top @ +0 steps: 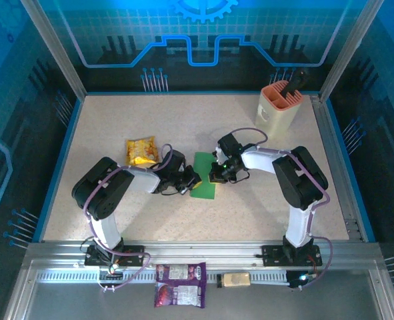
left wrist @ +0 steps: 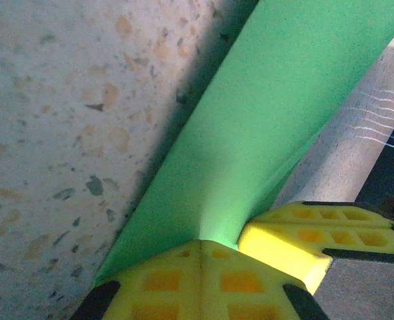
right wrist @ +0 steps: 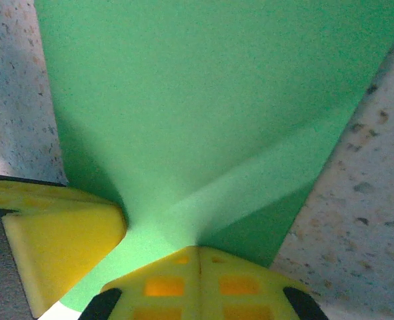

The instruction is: Fold a paper plane with a square sheet of paper (pick it up from the middle)

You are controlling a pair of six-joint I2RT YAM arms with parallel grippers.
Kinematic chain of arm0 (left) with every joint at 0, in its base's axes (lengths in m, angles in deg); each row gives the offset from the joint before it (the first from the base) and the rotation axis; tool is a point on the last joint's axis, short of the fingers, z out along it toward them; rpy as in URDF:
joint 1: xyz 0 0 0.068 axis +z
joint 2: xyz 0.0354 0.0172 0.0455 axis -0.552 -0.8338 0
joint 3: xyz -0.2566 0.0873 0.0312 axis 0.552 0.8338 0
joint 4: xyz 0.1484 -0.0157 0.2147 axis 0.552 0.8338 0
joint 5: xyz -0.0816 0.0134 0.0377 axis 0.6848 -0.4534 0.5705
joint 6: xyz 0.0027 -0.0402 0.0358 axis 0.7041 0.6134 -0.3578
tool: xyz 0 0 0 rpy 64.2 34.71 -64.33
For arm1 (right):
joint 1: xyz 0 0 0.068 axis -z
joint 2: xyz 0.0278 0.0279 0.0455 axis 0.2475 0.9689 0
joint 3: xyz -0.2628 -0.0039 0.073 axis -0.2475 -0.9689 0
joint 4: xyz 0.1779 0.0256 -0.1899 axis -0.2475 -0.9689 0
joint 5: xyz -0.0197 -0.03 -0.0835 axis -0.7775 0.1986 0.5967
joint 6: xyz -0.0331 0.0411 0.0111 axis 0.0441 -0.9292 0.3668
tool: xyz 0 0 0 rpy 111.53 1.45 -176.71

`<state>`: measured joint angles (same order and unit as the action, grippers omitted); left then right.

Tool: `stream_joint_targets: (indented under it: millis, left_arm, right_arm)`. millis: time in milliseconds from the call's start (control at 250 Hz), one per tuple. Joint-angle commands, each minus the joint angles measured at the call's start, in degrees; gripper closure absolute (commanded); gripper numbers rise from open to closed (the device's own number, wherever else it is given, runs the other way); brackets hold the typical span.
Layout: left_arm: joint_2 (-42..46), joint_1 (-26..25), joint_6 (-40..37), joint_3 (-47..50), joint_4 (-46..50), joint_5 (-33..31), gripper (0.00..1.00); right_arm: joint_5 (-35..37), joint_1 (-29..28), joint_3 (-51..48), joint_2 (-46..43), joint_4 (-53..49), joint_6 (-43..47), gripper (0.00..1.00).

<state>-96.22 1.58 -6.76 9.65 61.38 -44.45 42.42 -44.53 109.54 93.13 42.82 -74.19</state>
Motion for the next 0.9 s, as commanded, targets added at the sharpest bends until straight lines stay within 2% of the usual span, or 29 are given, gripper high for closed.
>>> stream_joint_targets:
  millis: [0,172,523,751,895]
  left_arm:
    - [2.5,-1.2,-2.5,0.0,2.5,-1.1,0.95]
    - [6.2,-3.1,-4.0,0.4,0.9,-5.2,0.94]
    - [1.8,-3.4,-3.4,1.0,1.0,-8.2,0.96]
    - [2.2,-3.3,-1.9,6.8,0.1,-16.0,0.97]
    - [4.8,-2.4,-1.5,9.3,0.7,-18.7,0.97]
  right_arm:
    - [6.9,-0.3,-3.5,4.9,-3.0,0.7,0.98]
    - [8.9,-0.2,-4.6,6.1,-3.1,-0.5,0.99]
    - [11.4,-0.2,-4.8,8.0,-3.8,-1.1,1.0]
    - [12.9,0.1,-5.1,8.5,-4.5,-1.2,0.99]
    - [13.7,0.6,-5.1,8.8,-5.3,-0.7,1.0]
